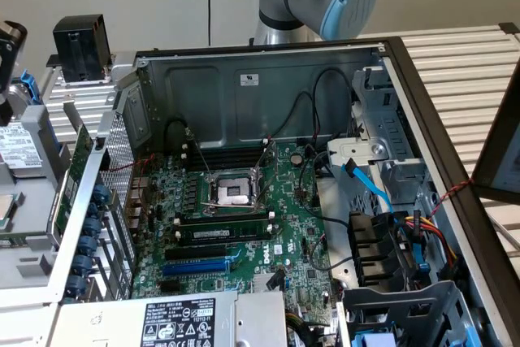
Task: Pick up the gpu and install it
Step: 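Reach for the gpu, then pick up the gpu and move the gpu toward the slot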
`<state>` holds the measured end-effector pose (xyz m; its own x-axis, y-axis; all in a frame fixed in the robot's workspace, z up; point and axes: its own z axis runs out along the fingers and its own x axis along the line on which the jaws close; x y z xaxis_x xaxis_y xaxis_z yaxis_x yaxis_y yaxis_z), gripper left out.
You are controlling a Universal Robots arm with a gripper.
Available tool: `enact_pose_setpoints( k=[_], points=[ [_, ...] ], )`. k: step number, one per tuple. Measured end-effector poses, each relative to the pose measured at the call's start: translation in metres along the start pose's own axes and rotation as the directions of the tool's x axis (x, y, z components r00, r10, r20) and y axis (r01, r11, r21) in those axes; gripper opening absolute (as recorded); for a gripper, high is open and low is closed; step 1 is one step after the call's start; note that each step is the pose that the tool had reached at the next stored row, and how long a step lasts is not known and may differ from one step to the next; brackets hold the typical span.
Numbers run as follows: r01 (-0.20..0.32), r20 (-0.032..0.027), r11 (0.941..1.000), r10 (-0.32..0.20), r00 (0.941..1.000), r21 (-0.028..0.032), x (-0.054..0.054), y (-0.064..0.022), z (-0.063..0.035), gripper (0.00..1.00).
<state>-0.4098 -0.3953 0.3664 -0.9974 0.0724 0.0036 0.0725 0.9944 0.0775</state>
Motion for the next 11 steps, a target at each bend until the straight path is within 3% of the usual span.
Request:
enact_pose_setpoints(
  k=[11],
  points=[
    [0.0,-0.0001,1.0,0.0,1.0,0.0,0.0022,0.0,0.0002,0.11]
  ],
)
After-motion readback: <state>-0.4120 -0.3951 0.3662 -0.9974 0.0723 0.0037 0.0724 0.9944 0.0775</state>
